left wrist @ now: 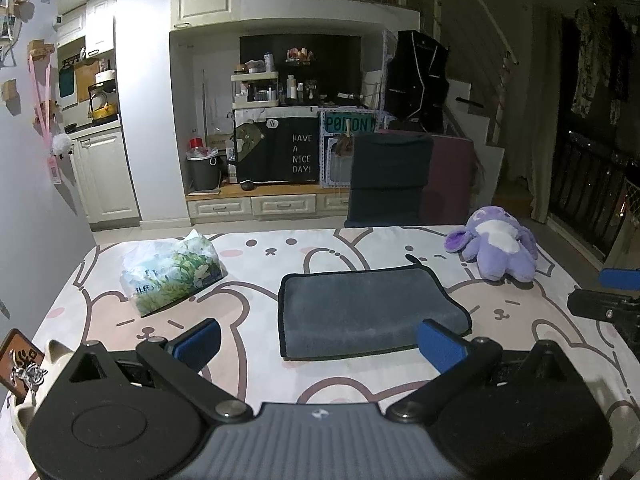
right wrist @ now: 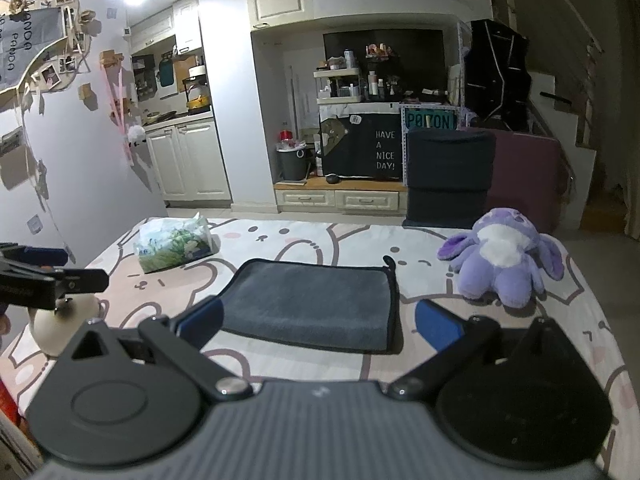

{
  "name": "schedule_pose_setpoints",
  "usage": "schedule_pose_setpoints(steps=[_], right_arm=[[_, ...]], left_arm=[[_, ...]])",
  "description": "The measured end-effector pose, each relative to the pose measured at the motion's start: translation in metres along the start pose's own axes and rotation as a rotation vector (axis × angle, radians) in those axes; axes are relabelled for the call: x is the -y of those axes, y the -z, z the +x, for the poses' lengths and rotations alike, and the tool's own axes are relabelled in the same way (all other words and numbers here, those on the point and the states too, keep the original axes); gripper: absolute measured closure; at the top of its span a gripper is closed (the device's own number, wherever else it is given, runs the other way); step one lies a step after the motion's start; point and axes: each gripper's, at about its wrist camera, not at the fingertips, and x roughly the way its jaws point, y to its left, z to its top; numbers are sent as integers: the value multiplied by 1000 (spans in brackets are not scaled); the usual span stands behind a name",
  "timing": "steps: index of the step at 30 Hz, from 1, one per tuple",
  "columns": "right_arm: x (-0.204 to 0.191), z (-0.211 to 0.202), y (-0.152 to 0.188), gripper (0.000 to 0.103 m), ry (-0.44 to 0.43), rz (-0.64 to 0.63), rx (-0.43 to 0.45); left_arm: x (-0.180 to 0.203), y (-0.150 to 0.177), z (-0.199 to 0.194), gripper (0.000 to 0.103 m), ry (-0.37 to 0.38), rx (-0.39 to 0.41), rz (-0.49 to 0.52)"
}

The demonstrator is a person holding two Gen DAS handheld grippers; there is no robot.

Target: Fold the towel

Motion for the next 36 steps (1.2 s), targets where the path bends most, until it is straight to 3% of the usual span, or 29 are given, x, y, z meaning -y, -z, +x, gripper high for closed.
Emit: schedule_pose_setpoints(steps=[36], right_arm=[[-19,-41,47,0,52,-28,23]], left_arm=[[10,64,-37,0,-59,-18,11]])
